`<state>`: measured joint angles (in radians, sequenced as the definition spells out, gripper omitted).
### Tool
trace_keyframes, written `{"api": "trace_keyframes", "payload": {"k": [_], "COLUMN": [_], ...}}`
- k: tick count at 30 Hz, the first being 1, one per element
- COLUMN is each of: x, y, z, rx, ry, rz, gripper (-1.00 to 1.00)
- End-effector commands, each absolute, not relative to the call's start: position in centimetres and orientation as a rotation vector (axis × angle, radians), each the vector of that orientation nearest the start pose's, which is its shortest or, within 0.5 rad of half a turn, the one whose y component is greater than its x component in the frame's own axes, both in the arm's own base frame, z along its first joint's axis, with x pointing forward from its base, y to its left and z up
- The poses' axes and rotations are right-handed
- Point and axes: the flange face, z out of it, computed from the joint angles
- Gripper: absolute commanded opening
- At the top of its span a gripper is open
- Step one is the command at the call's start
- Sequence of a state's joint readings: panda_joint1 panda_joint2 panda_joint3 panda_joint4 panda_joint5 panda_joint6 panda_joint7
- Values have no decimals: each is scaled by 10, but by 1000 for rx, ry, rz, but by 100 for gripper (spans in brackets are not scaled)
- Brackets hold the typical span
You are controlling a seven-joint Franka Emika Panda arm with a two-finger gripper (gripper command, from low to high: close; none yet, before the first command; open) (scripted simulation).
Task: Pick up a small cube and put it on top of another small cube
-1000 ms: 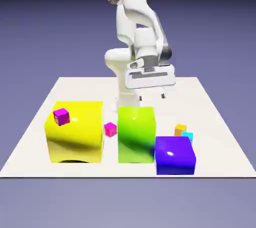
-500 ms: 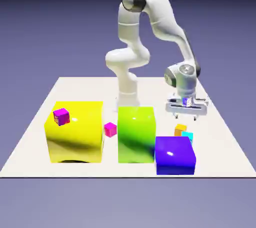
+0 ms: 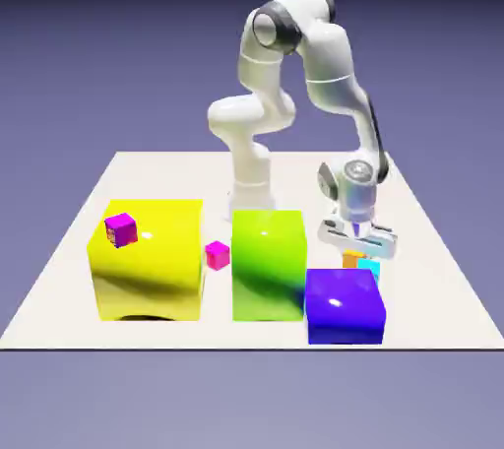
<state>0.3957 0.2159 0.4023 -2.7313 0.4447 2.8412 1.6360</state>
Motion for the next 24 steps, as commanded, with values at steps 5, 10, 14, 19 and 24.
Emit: {"api": "trace_keyframes", "payload": {"k": [5,10,14,19,24], "x": [275,290,306,326,346], "y": [259,263,267,269,269], "z": [192,201,212,226,242], "rx": [-2535,-2496,-2456,-2405,-2351], "ry": [1878,1921,1965,2020,2075], "rz": [343,353,358,358,350], "gripper": [-100,-100,-100,-100,-100]}}
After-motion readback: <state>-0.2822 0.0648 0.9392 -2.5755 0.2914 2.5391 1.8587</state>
